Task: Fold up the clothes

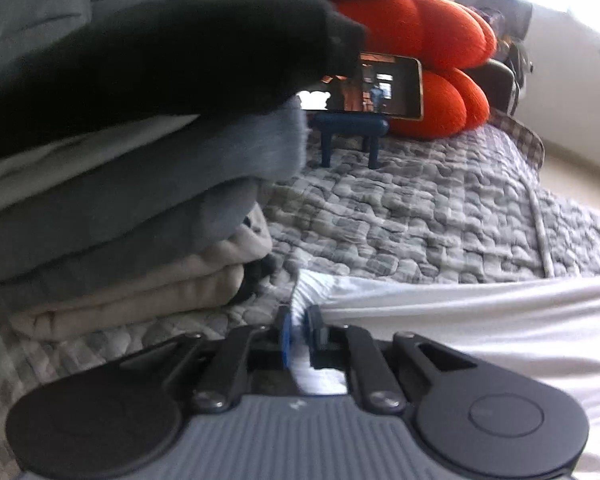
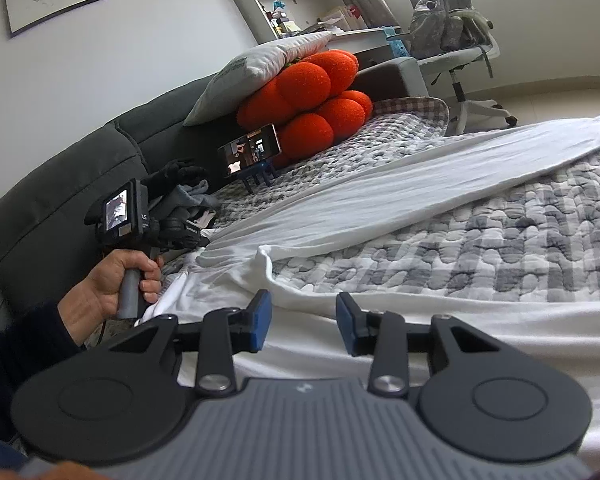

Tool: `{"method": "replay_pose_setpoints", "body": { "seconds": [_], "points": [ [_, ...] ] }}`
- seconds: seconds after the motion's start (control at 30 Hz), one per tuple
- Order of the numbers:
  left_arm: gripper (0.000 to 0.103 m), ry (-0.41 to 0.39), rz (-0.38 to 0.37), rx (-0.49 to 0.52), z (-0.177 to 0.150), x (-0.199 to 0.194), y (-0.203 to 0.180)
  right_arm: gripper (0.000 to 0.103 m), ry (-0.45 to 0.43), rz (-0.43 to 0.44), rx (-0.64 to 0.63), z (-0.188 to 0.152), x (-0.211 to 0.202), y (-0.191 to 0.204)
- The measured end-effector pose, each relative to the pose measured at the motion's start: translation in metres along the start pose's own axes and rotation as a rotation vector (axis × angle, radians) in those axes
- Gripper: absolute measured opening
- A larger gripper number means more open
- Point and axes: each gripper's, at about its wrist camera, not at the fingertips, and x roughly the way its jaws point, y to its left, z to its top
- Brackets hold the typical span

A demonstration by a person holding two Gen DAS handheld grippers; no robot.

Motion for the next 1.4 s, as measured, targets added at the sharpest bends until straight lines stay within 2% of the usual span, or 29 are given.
{"method": "replay_pose_setpoints", "body": {
  "seconds": [0.03, 0.07, 0.1, 0.17, 0.27, 0.33, 0.5, 0.63, 0.7, 0.77, 0.9, 0.97, 1.17, 1.23, 1.33, 1.4],
  "points": [
    [0.013, 0.001, 0.002, 0.004, 0.0, -0.001, -0.001, 0.04, -0.001, 0.0, 0.001, 0.0, -0.001, 0.0],
    [0.019, 0.004, -0.002, 0.001, 0.001, -0.001, 0.0, 0.04, -0.002, -0.001, 0.002, 0.0, -0.002, 0.0],
    [0.033, 0.003, -0.01, -0.006, 0.002, -0.004, 0.003, 0.04, -0.002, 0.0, 0.004, -0.001, -0.003, 0.0],
    [0.044, -0.012, -0.022, -0.016, 0.003, -0.014, 0.008, 0.04, -0.003, 0.003, 0.007, -0.001, -0.004, 0.0],
    [0.047, -0.062, -0.031, -0.021, 0.001, -0.035, 0.015, 0.04, -0.009, 0.01, 0.006, -0.002, -0.005, 0.003],
    [0.051, -0.057, -0.039, -0.052, -0.005, -0.051, 0.027, 0.04, -0.017, 0.015, 0.006, -0.002, -0.007, 0.004],
    [0.052, -0.034, -0.06, -0.136, -0.022, -0.092, 0.056, 0.04, -0.03, 0.032, 0.025, -0.004, -0.015, 0.005],
    [0.051, 0.039, -0.157, -0.273, -0.05, -0.134, 0.079, 0.04, -0.04, 0.034, 0.034, -0.006, -0.028, 0.001],
    [0.051, 0.058, -0.159, -0.304, -0.064, -0.152, 0.083, 0.04, -0.046, 0.032, 0.042, -0.008, -0.037, -0.003],
    [0.052, 0.067, -0.159, -0.328, -0.078, -0.165, 0.082, 0.04, -0.058, 0.03, 0.073, -0.01, -0.05, -0.009],
    [0.059, 0.077, -0.245, -0.376, -0.093, -0.172, 0.072, 0.04, -0.088, 0.006, 0.138, -0.016, -0.08, -0.023],
    [0.059, 0.094, -0.258, -0.379, -0.097, -0.17, 0.06, 0.04, -0.102, -0.008, 0.177, -0.019, -0.098, -0.03],
    [0.059, 0.086, -0.217, -0.431, -0.103, -0.163, 0.051, 0.043, -0.128, -0.087, 0.292, -0.033, -0.156, -0.058],
    [0.059, 0.082, -0.202, -0.449, -0.105, -0.161, 0.048, 0.043, -0.122, -0.085, 0.313, -0.04, -0.169, -0.064],
    [0.057, 0.077, -0.179, -0.476, -0.109, -0.158, 0.043, 0.043, -0.095, -0.052, 0.353, -0.052, -0.18, -0.072],
    [0.056, 0.073, -0.164, -0.494, -0.111, -0.156, 0.04, 0.043, -0.089, -0.105, 0.346, -0.057, -0.183, -0.075]
  ]
}}
